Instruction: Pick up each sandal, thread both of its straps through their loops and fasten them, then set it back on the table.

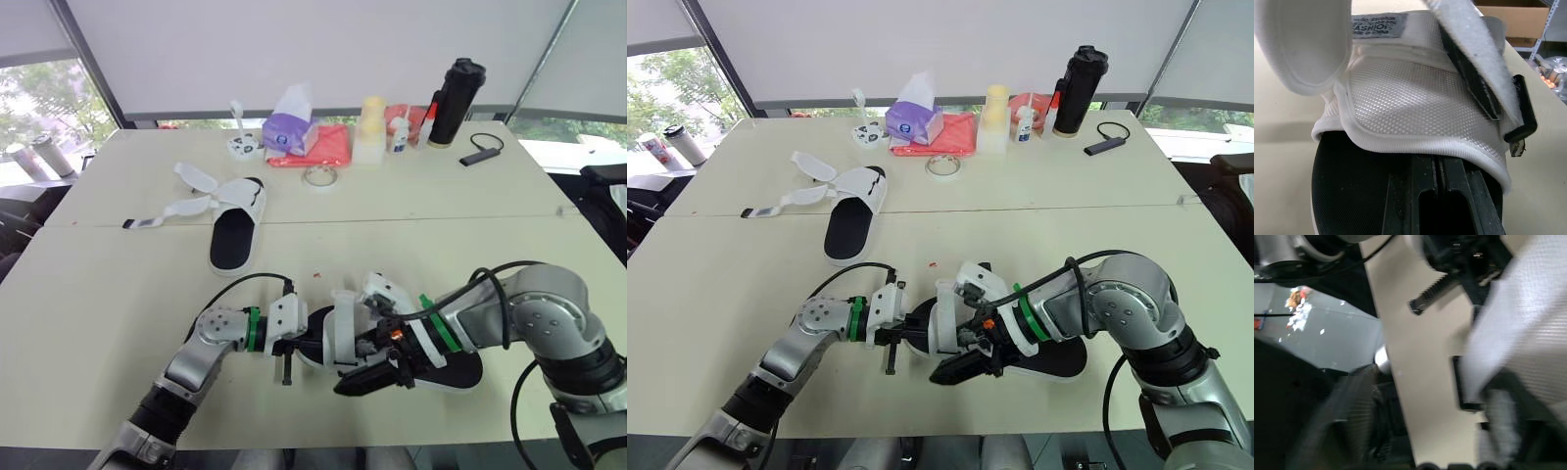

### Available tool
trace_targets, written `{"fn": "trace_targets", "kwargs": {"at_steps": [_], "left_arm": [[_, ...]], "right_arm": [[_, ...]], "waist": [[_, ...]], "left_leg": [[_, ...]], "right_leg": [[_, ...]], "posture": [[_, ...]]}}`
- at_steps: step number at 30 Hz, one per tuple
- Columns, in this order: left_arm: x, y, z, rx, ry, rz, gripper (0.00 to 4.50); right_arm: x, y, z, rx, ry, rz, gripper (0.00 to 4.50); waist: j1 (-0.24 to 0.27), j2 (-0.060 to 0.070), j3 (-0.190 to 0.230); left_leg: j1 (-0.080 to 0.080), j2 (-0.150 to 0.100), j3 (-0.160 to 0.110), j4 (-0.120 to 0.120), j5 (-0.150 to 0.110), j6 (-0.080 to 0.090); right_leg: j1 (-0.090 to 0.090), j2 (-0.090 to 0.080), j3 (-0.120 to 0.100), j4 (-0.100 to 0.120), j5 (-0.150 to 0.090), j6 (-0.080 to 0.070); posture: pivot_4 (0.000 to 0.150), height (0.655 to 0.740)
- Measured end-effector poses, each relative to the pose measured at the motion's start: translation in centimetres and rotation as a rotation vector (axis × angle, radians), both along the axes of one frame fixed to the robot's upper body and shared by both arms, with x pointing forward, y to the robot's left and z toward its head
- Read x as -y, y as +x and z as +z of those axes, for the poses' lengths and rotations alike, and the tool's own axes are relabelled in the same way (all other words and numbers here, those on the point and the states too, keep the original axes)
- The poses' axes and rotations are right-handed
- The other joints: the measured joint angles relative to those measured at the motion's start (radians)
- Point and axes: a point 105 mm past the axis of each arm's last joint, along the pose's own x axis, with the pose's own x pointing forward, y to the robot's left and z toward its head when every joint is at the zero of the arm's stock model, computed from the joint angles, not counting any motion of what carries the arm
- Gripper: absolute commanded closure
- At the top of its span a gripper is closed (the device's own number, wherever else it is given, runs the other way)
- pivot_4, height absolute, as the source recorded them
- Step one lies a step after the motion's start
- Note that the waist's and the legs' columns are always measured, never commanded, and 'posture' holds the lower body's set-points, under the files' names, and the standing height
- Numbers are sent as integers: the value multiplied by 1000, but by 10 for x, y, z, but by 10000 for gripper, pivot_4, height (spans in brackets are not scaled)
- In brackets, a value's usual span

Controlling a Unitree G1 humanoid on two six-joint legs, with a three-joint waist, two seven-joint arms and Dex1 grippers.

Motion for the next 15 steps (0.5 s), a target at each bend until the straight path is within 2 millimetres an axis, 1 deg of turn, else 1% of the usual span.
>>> {"fn": "trace_targets", "kwargs": {"at_steps": [4, 8, 12, 15], "left_arm": [[0, 0, 0, -1, 0, -2, 45000], [0, 0, -1, -1, 2, -3, 45000], [-1, 1, -1, -4, 5, -4, 45000], [0, 1, -1, -4, 7, -7, 45000]], "right_arm": [[9, -1, 4, -4, -10, -8, 336], [21, -5, 15, -13, -12, -8, 336], [30, -10, 26, -21, 1, -2, 336], [33, -16, 29, -49, 26, 1, 336]], "waist": [[3, 0, 0], [2, 0, 0], [3, 0, 0], [3, 0, 0]], "left_leg": [[0, 0, 0, 0, 0, 0], [0, 0, 0, 0, 0, 0], [0, 0, 0, 0, 0, 0], [0, 0, 0, 0, 0, 0]], "right_leg": [[1, 0, 0, -1, 0, -1], [1, -1, 0, -2, 0, -1], [1, -1, 0, -1, 0, -1], [1, -1, 0, -1, 0, -1]], "posture": [[1500, 7400], [1500, 7400], [1500, 7400], [1500, 7400]]}}
